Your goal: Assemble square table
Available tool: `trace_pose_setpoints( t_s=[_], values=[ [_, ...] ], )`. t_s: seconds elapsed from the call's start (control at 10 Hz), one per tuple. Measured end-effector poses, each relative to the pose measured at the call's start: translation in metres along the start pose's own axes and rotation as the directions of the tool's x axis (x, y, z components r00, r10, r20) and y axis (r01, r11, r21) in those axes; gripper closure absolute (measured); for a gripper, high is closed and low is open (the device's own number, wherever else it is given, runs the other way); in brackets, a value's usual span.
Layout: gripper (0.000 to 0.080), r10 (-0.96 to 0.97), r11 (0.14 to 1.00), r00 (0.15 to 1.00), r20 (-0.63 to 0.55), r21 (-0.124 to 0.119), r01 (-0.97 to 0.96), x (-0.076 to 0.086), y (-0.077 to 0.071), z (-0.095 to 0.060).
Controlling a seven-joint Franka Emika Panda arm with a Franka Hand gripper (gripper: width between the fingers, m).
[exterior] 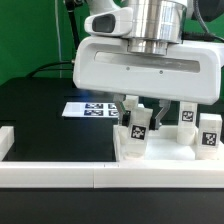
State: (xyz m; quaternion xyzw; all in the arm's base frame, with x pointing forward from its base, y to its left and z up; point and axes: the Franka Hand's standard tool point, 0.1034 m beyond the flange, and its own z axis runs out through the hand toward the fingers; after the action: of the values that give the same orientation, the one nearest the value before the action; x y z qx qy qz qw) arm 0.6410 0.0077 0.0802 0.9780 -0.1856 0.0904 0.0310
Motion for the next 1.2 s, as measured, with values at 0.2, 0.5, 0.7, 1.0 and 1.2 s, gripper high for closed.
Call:
trace_pose_setpoints(
  t_s=[0.2,0.5,0.7,1.0,1.2],
  values=[
    [0.0511,0.208,0.978,0.978,-0.002,-0.005,-0.208,0.000,0.005,0.001],
    [0.0511,0.549,0.835,0.833,0.070,0.001,-0.551,-0.002,0.015,0.002],
    [0.0509,0.742,0.665,0.661,0.113,0.003,-0.747,-0.002,0.024,0.005],
    [0.0509,0.870,0.482,0.475,0.129,-0.025,-0.876,-0.004,0.029,0.005],
    [0.0509,0.907,0.408,0.399,0.130,-0.046,-0.912,-0.007,0.027,0.005]
  ],
)
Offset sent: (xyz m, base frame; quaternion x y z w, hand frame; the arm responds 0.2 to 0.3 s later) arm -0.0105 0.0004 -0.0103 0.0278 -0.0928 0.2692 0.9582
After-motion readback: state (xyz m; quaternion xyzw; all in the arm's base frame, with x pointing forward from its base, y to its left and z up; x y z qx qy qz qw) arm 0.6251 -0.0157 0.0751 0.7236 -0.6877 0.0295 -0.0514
